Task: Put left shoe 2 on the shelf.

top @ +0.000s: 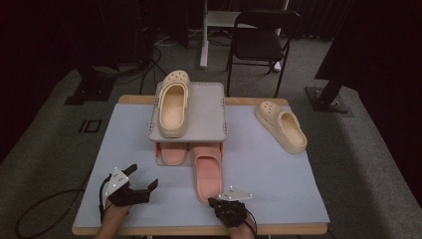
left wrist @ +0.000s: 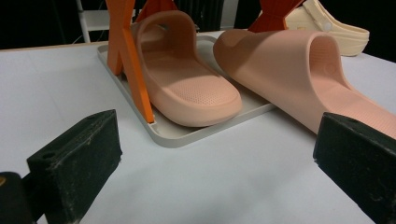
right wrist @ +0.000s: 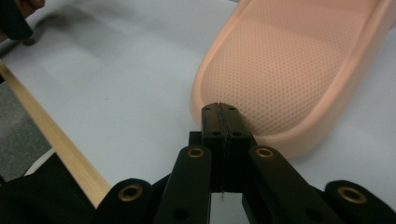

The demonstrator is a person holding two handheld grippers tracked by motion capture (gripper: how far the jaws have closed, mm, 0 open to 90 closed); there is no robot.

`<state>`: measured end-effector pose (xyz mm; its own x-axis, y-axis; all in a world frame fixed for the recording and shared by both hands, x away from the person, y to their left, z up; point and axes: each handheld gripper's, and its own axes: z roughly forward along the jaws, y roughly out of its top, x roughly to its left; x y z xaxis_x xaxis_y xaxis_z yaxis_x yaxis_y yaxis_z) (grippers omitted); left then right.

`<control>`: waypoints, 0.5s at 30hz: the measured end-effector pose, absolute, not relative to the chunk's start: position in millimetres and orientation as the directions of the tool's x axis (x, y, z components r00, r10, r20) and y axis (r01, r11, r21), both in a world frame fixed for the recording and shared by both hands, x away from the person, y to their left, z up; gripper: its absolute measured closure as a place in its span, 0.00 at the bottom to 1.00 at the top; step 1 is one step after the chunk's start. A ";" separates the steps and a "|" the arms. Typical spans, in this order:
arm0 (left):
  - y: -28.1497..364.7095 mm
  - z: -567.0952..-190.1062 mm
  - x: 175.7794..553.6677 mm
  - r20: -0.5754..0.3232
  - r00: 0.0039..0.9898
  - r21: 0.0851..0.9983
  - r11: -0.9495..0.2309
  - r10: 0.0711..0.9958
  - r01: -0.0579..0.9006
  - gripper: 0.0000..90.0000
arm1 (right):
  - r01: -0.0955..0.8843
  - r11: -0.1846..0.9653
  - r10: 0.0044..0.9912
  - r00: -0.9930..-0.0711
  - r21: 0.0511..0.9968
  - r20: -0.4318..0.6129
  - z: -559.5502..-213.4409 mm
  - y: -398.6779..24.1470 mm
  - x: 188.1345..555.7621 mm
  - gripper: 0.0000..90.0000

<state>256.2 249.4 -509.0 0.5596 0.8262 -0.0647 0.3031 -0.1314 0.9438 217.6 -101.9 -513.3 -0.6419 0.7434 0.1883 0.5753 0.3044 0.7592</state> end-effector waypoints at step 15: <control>248.2 -509.7 257.0 -0.066 0.561 0.943 -0.132 0.825 0.305 0.01 | 0.551 0.304 0.754 -0.638 0.777 0.157 -515.2 -95.2 234.7 1.00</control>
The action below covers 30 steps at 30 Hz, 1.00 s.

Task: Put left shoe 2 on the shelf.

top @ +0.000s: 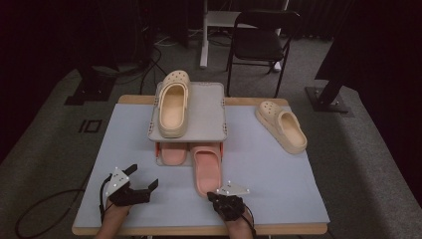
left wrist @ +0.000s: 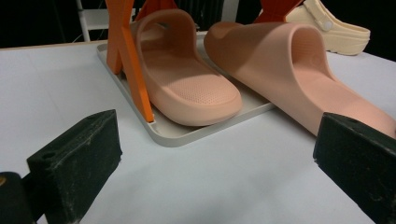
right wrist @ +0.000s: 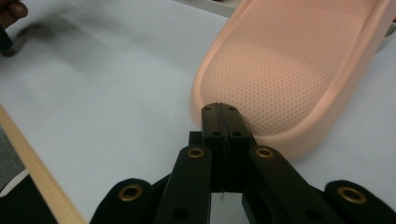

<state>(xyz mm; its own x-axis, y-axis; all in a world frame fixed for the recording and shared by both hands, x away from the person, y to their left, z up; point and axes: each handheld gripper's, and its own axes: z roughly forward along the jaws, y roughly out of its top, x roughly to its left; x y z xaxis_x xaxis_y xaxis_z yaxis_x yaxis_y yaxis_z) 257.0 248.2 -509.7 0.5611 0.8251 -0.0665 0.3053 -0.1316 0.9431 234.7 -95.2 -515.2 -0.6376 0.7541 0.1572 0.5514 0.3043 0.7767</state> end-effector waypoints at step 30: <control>248.2 -509.8 256.6 -0.063 0.566 0.942 -0.138 0.822 0.306 0.01 | 0.580 0.270 0.746 -0.631 0.769 0.214 -510.1 -93.9 239.1 1.00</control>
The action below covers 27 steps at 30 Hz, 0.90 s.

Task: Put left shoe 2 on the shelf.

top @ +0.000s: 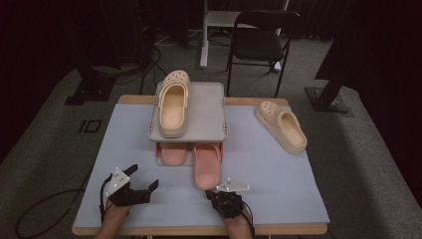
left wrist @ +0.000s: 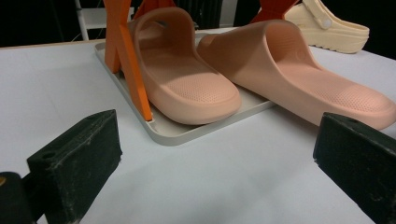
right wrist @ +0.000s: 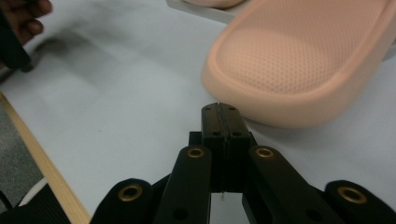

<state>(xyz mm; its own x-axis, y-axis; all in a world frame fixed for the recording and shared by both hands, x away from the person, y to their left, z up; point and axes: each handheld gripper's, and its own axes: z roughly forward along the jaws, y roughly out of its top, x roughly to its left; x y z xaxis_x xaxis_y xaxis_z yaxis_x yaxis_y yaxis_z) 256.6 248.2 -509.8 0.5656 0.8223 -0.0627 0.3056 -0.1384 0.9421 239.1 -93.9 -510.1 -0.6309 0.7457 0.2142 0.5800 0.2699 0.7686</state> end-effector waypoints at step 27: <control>249.7 -511.3 257.4 -0.069 0.562 0.942 -0.132 0.824 0.309 0.01 | 0.553 0.243 0.785 -0.594 0.797 0.173 -507.0 -85.5 278.9 1.00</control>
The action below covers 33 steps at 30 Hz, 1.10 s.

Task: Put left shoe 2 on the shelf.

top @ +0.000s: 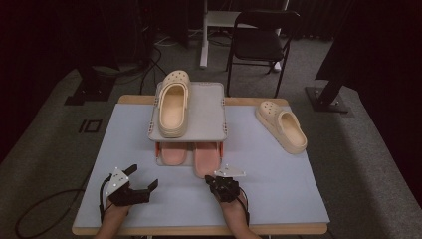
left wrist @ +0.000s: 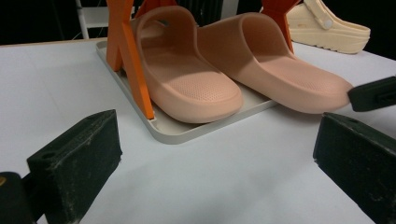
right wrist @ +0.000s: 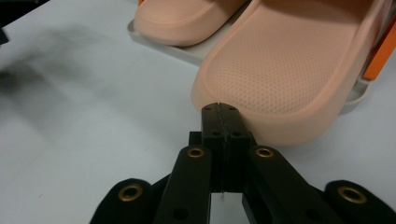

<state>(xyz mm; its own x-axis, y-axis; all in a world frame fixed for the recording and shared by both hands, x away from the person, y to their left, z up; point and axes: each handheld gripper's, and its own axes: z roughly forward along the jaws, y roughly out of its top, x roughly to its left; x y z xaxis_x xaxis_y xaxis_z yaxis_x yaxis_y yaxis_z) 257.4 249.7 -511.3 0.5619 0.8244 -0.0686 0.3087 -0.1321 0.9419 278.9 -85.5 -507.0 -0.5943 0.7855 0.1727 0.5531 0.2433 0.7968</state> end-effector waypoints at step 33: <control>251.1 -513.2 257.4 -0.071 0.559 0.939 -0.133 0.826 0.317 0.01 | 0.571 0.182 0.823 -0.534 0.801 0.194 -506.0 -71.5 333.0 1.00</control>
